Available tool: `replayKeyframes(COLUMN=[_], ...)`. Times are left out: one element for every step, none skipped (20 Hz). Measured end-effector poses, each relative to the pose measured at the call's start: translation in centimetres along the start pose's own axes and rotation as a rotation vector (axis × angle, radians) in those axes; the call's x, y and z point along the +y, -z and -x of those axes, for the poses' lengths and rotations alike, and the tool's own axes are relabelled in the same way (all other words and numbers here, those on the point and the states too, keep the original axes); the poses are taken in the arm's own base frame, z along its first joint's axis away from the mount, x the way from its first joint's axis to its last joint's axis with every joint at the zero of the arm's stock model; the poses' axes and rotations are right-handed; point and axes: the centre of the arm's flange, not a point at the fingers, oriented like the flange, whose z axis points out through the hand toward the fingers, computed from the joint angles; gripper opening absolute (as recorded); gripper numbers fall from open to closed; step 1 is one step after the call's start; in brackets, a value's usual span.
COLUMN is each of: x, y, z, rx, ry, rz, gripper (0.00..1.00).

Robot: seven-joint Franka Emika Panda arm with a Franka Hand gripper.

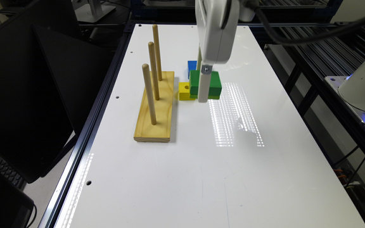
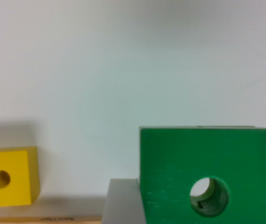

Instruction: Pick up green block.

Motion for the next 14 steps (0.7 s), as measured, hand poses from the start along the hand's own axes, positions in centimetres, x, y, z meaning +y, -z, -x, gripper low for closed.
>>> replayKeyframes(x=[0.0,0.0,0.0,-0.1,-0.2,-0.3,-0.2,-0.1,0.0,0.1,0.2,0.2,0.2,0.2], y=[0.0,0.0,0.0,0.3,1.1,2.0,2.9,3.6,4.4,4.9,5.2,5.3,5.3,5.2], z=[0.0,0.0,0.0,-0.1,-0.1,-0.1,0.0,0.2,0.3,0.5,0.5,0.5,0.5,0.5], rx=[0.0,-0.001,0.0,0.003,0.008,0.009,0.008,0.007,0.007,0.005,0.004,0.004,0.003,0.002], ry=[0.0,0.0,0.0,0.0,-0.002,-0.003,-0.003,-0.004,-0.004,-0.004,-0.003,-0.004,-0.004,-0.004], rz=[0.0,0.001,0.0,-0.004,-0.007,-0.008,-0.008,-0.009,-0.009,-0.009,-0.009,-0.01,-0.009,-0.008], gripper=[0.0,0.0,0.0,0.0,0.0,0.0,0.0,0.0,0.0,0.0,0.0,0.0,0.0,0.0])
